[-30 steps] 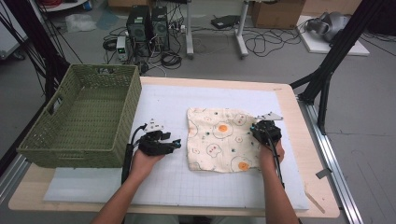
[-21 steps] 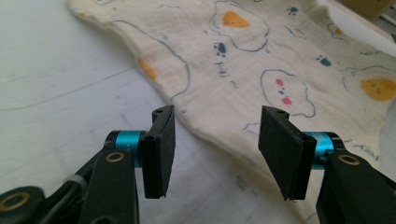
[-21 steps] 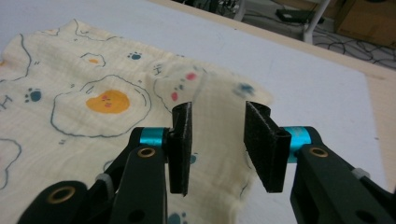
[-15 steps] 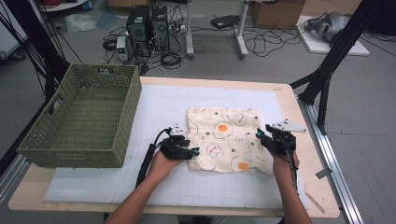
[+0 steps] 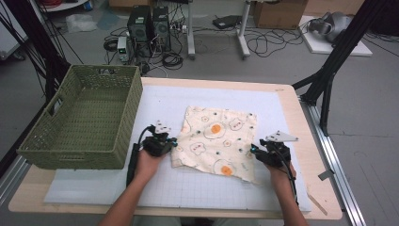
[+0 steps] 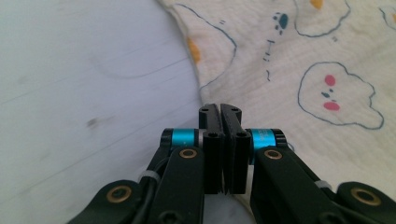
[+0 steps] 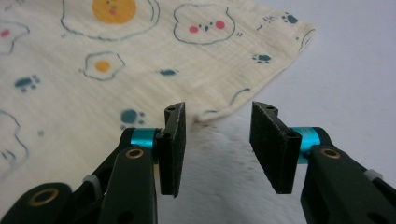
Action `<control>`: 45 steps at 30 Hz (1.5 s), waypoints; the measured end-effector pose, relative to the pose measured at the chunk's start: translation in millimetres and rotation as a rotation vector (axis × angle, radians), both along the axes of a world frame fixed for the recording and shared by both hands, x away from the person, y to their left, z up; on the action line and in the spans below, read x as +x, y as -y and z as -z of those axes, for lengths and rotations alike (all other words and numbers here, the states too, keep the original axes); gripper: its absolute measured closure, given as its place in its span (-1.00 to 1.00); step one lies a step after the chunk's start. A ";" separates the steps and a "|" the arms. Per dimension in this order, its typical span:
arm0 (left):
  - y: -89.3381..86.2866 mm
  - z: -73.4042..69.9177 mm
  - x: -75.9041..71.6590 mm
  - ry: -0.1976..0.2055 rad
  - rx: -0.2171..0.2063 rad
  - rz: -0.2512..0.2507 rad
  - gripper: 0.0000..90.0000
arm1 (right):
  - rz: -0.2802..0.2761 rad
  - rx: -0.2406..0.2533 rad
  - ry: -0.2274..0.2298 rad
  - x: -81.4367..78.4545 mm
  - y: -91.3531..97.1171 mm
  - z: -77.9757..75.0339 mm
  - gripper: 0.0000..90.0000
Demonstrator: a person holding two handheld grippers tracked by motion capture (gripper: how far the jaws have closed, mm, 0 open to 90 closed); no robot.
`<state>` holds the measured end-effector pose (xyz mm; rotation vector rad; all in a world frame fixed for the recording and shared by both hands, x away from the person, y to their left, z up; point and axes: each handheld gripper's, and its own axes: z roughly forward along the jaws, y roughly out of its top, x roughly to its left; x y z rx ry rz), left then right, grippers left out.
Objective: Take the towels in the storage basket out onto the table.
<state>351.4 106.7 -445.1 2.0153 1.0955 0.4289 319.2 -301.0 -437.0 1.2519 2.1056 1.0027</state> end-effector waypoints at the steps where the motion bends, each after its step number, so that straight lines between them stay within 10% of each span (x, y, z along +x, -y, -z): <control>1: -7.9 0.2 -1.1 -0.004 -0.004 -0.010 0.94 | -0.016 -0.007 -0.003 -0.4 -4.9 1.0 0.24; 13: -36.1 4.6 -32.9 0.003 -0.060 -0.042 0.93 | -0.152 0.003 -0.088 -8.2 -52.2 5.8 0.17; 19: -30.8 4.8 -41.7 -0.016 -0.093 -0.012 0.83 | -0.168 0.010 -0.133 -11.1 -45.2 6.2 0.95; 24: -29.4 4.6 -42.5 -0.031 -0.130 0.010 0.32 | -0.096 -0.110 -0.116 -13.9 -30.3 1.7 0.94; 29: -31.0 2.7 -42.4 -0.005 -0.159 0.015 0.15 | -0.064 -0.058 -0.094 -22.3 -16.3 -1.2 0.46; 34: -24.9 1.0 -46.7 0.008 -0.159 0.085 0.26 | -0.111 0.026 -0.033 -39.2 -10.8 -7.3 0.33; 40: -18.6 4.8 -52.1 -0.011 -0.119 0.133 0.45 | -0.225 0.008 -0.065 -52.9 -26.2 2.7 0.23; 45: -12.9 4.9 -59.3 0.028 -0.017 0.184 0.92 | -0.259 0.025 -0.119 -51.6 -29.7 9.1 0.80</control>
